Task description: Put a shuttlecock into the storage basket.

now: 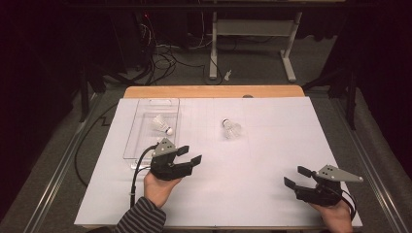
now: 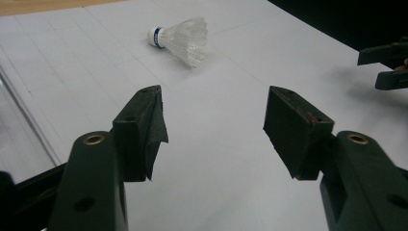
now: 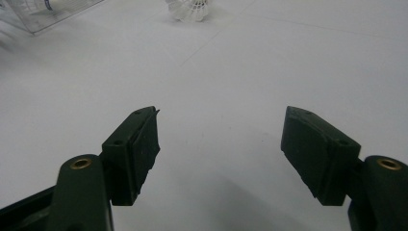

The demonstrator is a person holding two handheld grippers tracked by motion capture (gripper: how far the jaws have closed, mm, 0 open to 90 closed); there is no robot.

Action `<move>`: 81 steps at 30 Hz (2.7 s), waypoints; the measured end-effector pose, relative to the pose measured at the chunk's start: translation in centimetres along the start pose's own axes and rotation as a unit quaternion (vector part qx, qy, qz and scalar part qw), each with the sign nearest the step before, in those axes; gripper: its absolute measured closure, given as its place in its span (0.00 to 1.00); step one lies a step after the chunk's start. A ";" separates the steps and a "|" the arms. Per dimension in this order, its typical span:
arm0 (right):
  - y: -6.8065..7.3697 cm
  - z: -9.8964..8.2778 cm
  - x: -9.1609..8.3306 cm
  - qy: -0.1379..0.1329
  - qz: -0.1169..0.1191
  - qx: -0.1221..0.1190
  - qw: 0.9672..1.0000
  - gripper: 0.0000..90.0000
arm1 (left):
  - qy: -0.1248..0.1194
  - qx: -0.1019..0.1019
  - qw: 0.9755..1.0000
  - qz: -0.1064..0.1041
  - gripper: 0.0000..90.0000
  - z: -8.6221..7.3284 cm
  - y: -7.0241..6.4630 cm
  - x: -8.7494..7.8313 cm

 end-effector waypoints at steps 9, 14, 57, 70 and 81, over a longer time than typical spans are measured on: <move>0.0 0.0 0.0 0.000 0.001 0.000 1.000 0.33 | 0.004 0.004 1.000 -0.003 0.45 0.9 -0.3 1.5; 0.0 0.0 0.0 0.000 0.002 -0.001 1.000 0.33 | 0.003 0.009 1.000 -0.001 0.45 1.5 -0.4 2.3; 0.1 0.0 0.0 -0.001 0.006 0.000 1.000 0.33 | 0.049 0.015 0.999 0.018 0.48 5.4 0.1 9.5; 0.1 0.0 0.0 -0.001 0.007 0.000 1.000 0.33 | 0.089 0.010 0.996 0.027 0.50 6.4 0.6 11.9; 0.1 0.0 0.1 0.000 0.009 -0.002 1.000 0.33 | 0.145 0.016 0.989 0.036 0.52 7.4 0.7 13.7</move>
Point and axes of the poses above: each handheld gripper's, and its own axes: x roughly forward along the jaws, z roughly out of its top, y roughly to its left, the point moved 4 cm from there along x, roughly forward along the jaws, and after that the axes turned 6 degrees about -y, right-handed, at the moved point
